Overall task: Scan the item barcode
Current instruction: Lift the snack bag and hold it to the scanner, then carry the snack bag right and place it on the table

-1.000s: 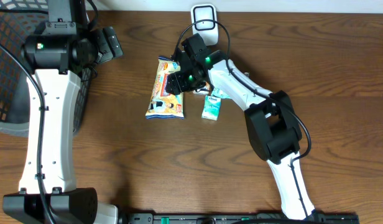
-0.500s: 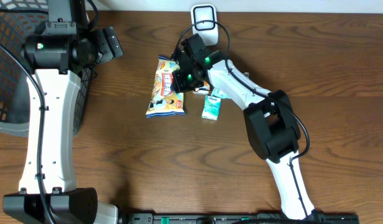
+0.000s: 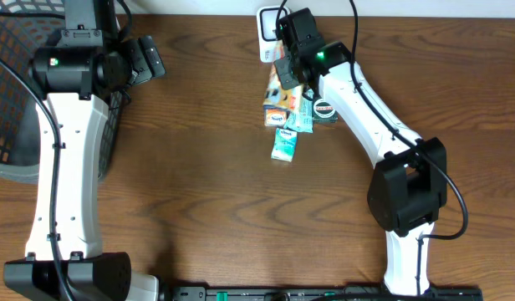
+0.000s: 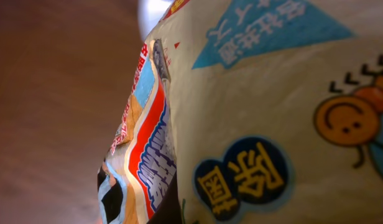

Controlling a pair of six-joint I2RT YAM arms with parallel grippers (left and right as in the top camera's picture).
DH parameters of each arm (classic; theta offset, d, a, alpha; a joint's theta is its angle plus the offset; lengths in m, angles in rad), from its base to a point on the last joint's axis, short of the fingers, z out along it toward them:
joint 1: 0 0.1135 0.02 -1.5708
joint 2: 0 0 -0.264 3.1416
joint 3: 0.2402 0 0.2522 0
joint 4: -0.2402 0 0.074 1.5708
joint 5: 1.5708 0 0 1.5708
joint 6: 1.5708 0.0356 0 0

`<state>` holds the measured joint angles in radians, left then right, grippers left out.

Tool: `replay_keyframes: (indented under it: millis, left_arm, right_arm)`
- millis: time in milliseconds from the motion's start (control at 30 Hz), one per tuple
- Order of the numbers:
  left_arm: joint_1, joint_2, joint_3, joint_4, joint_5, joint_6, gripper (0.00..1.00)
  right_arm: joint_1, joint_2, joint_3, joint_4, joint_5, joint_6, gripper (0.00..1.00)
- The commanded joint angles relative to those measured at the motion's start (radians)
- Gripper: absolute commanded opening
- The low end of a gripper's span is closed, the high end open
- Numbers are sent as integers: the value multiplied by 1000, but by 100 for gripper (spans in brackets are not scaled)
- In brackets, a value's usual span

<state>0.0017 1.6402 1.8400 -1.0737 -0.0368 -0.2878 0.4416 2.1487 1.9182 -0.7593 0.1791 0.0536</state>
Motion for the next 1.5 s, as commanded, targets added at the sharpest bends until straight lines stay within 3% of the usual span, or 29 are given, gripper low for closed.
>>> replay_keyframes:
  millis: [0,200,433,667,1067,1100,1200,1300,1367,1467]
  left_arm:
    - [-1,0,3,-3,-16,-2,98]
    - [-1,0,3,-3,-16,-2,98]
    - [-1,0,3,-3,-16,-2,98]
    - [-1,0,3,-3,-16,-2,98]
    - [-1,0,3,-3,-16,-2,98]
    - [-1,0,3,-3,-16,-2,98]
    - [-1,0,3,-3,-16,-2,97]
    - [-1,0,3,-3,-16,-2,98]
    - [-1,0,3,-3,-16,-2,98]
    - [-1,0,3,-3,-16,-2,98]
  right_arm:
    - [5,-13,16,-14,306,-55,2]
    - [3,-13,16,-50,650,-88,1]
    - [-52,-13,16,-117,831,-172,2]
    - [-185,-13,-9,-278,714,-162,2]
    - [-295,-12,-74,-327,395,-88,1]
    - [-293,-12,-75,-330,381,-87,2]
    - [-282,-12,-75,-330,284,-61,31]
    - [-266,-12,-75,-330,130,-31,35]
    - [-257,-12,-75,-321,52,-22,54]
    - [-243,-12,-74,-279,-56,30,56]
